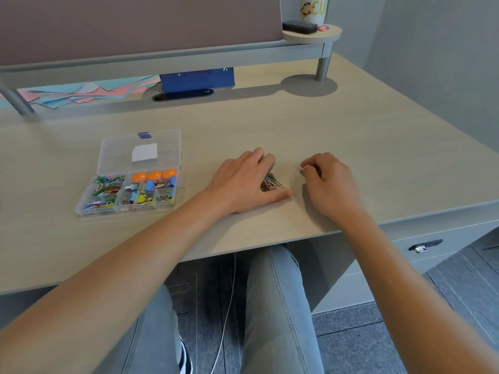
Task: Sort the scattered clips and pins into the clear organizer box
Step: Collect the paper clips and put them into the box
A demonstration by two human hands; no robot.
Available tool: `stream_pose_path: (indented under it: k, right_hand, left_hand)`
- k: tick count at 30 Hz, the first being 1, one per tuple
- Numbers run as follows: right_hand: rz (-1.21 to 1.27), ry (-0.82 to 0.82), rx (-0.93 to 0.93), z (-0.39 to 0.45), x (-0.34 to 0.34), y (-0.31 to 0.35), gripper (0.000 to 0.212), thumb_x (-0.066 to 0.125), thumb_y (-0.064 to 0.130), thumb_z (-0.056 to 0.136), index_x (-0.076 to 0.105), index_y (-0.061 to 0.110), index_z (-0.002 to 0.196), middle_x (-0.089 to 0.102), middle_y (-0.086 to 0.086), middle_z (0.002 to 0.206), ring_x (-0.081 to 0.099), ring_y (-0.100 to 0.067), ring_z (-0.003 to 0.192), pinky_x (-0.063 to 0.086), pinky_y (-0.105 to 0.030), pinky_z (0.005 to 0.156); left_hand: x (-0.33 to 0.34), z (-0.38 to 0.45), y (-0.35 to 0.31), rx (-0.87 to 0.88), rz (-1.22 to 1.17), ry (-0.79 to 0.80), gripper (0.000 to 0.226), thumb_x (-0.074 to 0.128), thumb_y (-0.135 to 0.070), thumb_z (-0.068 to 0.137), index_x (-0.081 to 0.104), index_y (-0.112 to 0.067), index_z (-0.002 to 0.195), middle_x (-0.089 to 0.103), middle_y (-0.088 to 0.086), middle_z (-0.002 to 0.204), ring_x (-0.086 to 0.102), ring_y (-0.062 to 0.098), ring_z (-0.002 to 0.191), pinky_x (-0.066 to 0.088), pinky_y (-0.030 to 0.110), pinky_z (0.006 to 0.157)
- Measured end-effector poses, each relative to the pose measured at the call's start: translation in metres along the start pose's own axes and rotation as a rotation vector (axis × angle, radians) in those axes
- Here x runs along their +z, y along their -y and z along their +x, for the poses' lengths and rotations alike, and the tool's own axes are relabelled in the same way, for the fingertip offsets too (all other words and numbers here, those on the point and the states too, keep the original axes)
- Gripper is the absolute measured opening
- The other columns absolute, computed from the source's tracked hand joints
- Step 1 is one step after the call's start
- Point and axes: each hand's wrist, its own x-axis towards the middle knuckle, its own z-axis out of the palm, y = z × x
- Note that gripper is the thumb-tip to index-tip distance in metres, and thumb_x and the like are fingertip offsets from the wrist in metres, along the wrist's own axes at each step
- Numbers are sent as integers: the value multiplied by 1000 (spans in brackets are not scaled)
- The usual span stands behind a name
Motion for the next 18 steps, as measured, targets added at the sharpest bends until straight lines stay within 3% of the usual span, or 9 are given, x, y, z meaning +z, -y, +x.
stream_pose_path:
  k: [4,8,11,15,18]
  right_hand:
    - [10,0,14,1,0,0,19,50,18,98,68,13,100,64,-2,103,58,-18,90,43,-31,75]
    - [20,-12,24,1,-1,0,19,50,18,97,69,13,100,65,-1,102,59,-18,90,48,-34,78]
    - [30,-29,23,2,-1,-1,19,51,18,96,69,14,98,66,-1,100,60,-19,89,49,-35,79]
    - [38,-30,25,2,-1,-2,19,50,19,96,69,15,99,66,0,99,62,-18,90,49,-34,78]
    - [-23,8,10,1,-1,0,27,53,27,97,66,16,118,64,1,115,61,-11,98,43,-27,79]
  left_hand:
    - [5,14,4,188,13,-69,43,35,-63,98,42,-22,87,58,-3,87,56,25,75,41,37,59]
    - [14,29,4,251,-39,-137,37,38,-43,102,48,-15,78,61,5,72,57,34,63,36,35,52]
    - [17,37,2,189,-139,-191,41,39,-42,101,48,-15,71,61,10,64,57,36,59,44,38,52]
    - [18,48,4,34,-345,-188,44,44,-44,99,39,-20,62,54,8,57,50,34,58,43,40,54]
    - [13,52,8,-70,-513,-212,50,50,-35,100,37,-16,56,42,1,50,41,24,53,35,36,56]
